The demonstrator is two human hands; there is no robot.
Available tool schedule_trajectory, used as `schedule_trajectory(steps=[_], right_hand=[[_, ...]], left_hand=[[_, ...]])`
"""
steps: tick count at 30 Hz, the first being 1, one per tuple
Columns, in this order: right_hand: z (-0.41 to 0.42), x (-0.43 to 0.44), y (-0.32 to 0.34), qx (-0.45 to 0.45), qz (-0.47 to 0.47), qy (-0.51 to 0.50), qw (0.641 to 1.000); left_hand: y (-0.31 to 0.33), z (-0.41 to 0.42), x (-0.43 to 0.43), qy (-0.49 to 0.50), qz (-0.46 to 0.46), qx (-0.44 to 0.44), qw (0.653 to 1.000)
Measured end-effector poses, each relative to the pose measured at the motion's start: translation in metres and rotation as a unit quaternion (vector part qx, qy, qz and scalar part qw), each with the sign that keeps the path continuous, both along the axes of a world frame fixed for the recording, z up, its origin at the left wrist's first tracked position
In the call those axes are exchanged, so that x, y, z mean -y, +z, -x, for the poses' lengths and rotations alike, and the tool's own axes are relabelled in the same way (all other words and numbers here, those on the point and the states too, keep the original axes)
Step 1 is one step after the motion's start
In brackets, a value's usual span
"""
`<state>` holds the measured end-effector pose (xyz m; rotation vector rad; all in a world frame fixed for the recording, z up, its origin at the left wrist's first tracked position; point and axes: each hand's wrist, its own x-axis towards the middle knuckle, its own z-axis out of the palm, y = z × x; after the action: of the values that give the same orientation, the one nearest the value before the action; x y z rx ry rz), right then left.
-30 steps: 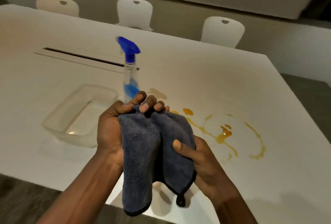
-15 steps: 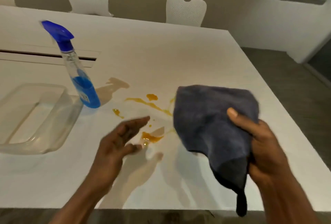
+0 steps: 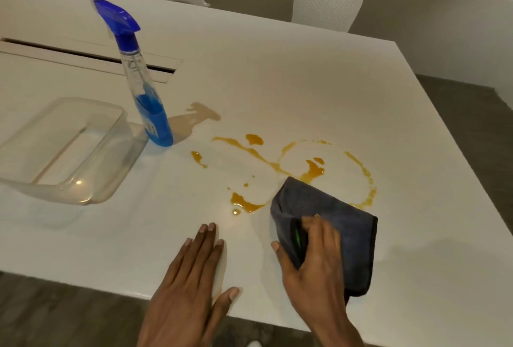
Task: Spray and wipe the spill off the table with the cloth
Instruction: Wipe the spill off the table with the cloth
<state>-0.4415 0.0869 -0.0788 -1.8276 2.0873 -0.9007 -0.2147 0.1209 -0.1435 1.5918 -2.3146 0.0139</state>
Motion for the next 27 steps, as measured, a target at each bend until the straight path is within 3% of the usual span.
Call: schedule_trajectory(steps=[5,9,14,21,23,27], right_hand=[[0.001,0.016,-0.011,0.016,-0.094,0.057,0.994],[-0.001,0.047,-0.009,-0.093,-0.101,0.128,0.982],[0.002,0.033,-0.017,-0.141,-0.101,0.183,0.968],[0.085,0.022,-0.031,-0.094,-0.081,0.111,0.986],[0.088,0.046,-0.029,-0.071,-0.081,0.095,0.99],[0.064,0.06,-0.022,-0.108,-0.096,0.127,0.981]], left_hand=[[0.0,0.003,0.001,0.013,0.008,0.022,1.0],[0.002,0.005,-0.001,0.02,0.008,0.003,1.0],[0.004,0.008,-0.002,0.026,0.024,-0.019,0.999],[-0.004,0.012,0.0,0.047,0.038,-0.053,0.997],[-0.004,0.013,0.0,0.051,0.04,-0.063,0.996],[-0.003,0.018,-0.001,0.062,0.049,-0.072,0.994]])
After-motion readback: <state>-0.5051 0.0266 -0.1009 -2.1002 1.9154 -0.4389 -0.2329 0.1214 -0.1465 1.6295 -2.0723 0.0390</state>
